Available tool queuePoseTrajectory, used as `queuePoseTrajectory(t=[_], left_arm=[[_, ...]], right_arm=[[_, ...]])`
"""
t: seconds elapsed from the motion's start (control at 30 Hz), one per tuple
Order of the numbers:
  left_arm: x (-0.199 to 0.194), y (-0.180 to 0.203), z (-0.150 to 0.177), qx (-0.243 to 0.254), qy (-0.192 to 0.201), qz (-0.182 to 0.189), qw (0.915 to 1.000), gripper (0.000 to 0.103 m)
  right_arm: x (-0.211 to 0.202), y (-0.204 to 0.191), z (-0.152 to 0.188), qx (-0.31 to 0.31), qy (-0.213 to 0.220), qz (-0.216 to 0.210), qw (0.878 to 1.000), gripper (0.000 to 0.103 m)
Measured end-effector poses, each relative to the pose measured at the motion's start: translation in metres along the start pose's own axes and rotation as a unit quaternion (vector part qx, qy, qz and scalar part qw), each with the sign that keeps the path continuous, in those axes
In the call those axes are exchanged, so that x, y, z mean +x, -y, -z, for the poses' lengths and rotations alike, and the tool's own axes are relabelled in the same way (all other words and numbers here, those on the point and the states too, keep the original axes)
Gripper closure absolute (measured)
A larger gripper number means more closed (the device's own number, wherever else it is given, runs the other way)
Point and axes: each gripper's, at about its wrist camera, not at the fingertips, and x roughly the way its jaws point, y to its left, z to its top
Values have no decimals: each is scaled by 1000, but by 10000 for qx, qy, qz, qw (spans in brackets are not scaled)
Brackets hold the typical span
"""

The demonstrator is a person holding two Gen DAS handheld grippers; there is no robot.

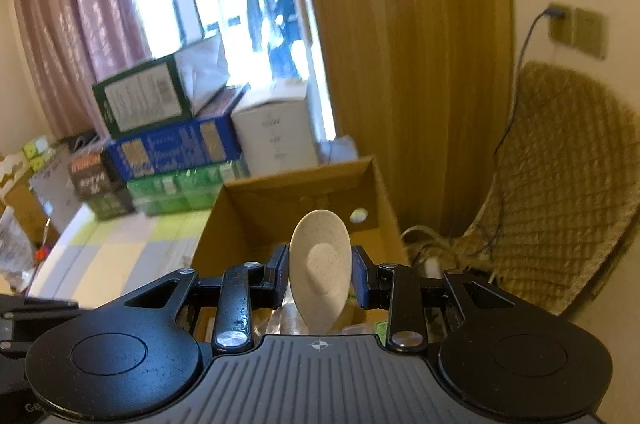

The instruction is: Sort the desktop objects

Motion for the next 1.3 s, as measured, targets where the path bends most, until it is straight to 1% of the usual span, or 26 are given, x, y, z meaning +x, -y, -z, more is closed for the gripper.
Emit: queuePoseTrajectory(t=[0.03,0.07,0.13,0.17,0.2,0.23,0.27,0.3,0.33,0.37,0.43,0.47,0.53,0.57,0.7,0.73,0.83,0.9,1.07,1.17,1.3], left_arm=[[1,-1,0,-29,20,-67,10000,67],[0,-2,0,-61,77,-84,9999,64],[-5,-5,3,-69,138,-93,9998,63],[-8,-7,5,-67,154,-134,9998,61],[-11,-8,8,-76,176,-181,9997,57],[-16,-11,11,-109,202,-222,9995,51],[-21,-14,16,-172,225,-262,9993,47],[-26,-16,20,-220,238,-295,9990,39],[-31,-18,25,-279,251,-339,9987,33],[-37,-19,31,-340,261,-385,9983,30],[-48,-20,40,-452,271,-493,9974,13],[-54,-20,46,-487,290,-554,9969,10],[-63,-17,54,-494,291,-658,9962,1],[-69,-15,58,-482,301,-731,9957,1],[-84,-7,70,-493,136,-986,9938,1],[-88,-5,73,-513,104,-1031,9933,1],[-100,0,79,-647,-3,-1063,9922,1],[-107,3,84,-726,-63,-1070,9916,1],[-122,17,95,-838,-113,-984,9915,1],[-130,24,102,-1034,-122,-944,9901,1],[-138,32,108,-1071,-73,-940,9898,1]], right_arm=[[5,2,0,-3,-64,-12,10000,70],[7,3,1,6,-61,6,10000,55],[4,7,2,48,64,7,10000,38],[1,9,3,67,123,8,9999,38],[-3,11,4,114,176,8,9998,37],[-7,13,5,175,221,10,9996,37],[-12,14,6,244,272,14,9993,35],[-18,16,8,303,327,18,9990,34],[-26,17,11,358,388,26,9986,27],[-33,17,14,396,439,37,9982,19],[-51,17,24,503,564,76,9971,11],[-59,16,28,552,591,78,9967,9],[-76,12,40,653,617,70,9959,5],[-83,10,46,662,609,67,9959,2],[-107,-3,69,596,442,104,9972,2],[-113,-7,76,561,371,174,9976,2],[-127,-17,93,376,306,447,9978,2],[-136,-22,102,271,264,495,9981,2],[-156,-29,119,123,152,553,9983,2],[-166,-31,126,143,106,552,9983,2],[-176,-35,131,164,69,487,9987,2]])
